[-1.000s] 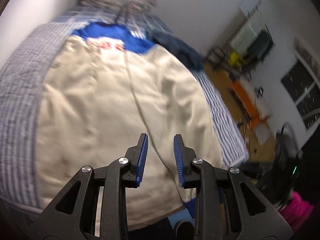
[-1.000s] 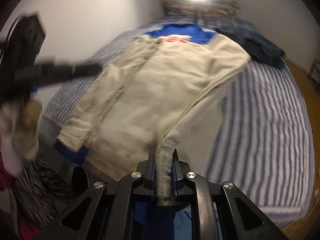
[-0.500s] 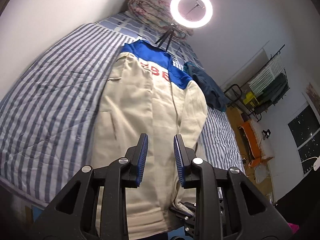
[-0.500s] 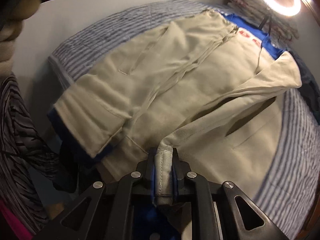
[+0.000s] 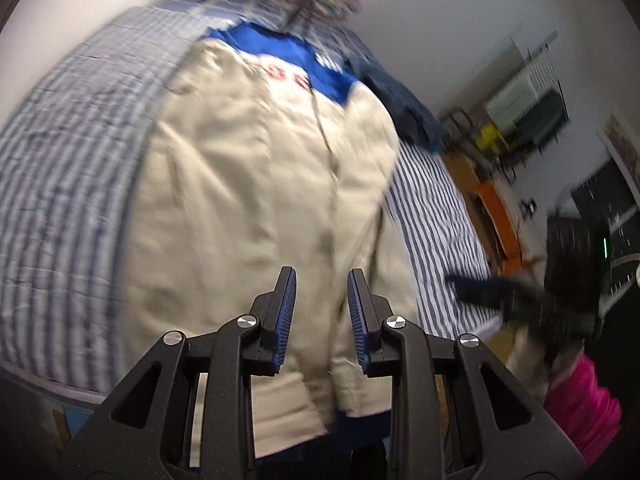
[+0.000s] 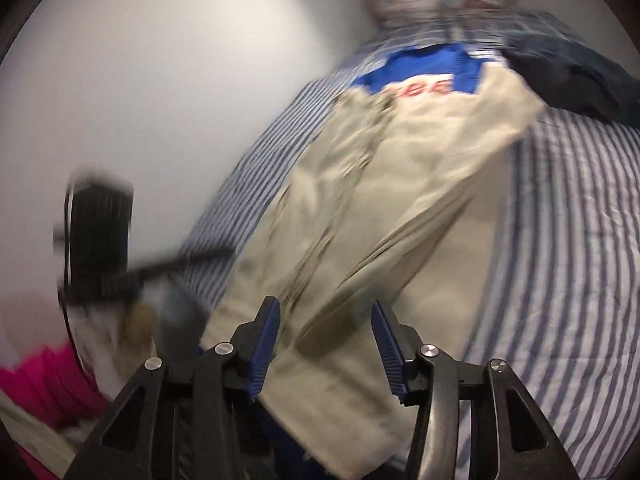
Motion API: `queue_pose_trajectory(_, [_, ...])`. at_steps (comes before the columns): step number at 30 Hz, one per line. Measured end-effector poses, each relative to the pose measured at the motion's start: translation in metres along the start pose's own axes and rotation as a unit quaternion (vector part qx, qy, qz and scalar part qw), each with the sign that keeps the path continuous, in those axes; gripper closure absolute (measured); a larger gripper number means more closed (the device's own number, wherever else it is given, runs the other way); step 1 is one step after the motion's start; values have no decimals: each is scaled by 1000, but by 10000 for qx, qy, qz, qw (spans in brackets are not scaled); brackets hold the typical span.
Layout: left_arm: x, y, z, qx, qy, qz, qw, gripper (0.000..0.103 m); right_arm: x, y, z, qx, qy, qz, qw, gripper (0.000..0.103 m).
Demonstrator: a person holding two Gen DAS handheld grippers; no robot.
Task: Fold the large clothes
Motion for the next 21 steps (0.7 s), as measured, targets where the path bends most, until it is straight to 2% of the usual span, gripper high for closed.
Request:
queue_pose_trajectory(2, [-15,12,12,-156,73,-250,9995,78,-2,-14,31,-337,244,88,9991,52])
queue_pose_trajectory(7, [-56,45,40,-685,58,-883,9937,78,-12,-54,90,-972,499,291,9936,51])
queue_pose_trajectory(9, [-67,55,42,-764,0,-1067,9913,78,-17,-75,112,-1172,500,402,9910,45])
queue_pose_trajectory(10, [-73,59,41,-796,-45,-1183,9898,78,-19,-81,119,-1258,482,447,9899,38])
queue_pose_trajectory(12, [-82,64,37,-797,-106,-1345,9876,78,-23,-97,137,-1479,403,570,9865,37])
queue_pose_trajectory(17, [-94,69,32,-710,-133,-1532,9856,78,-45,-132,165,-1754,409,733,9809,32])
queue_pose_trajectory(21, [-104,72,36,-901,-199,-1613,9826,78,-74,-154,184,-1956,410,873,9759,27])
Point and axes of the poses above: each gripper's, at about its wrist camera, not at the fingertips, and x roughly against the way its jaws point, z to its right, y to its underside, the point moved 8 cm from there along -x, roughly the way its jaws point, and after that the axes turned 6 degrees about y, right-handed, at the moved point
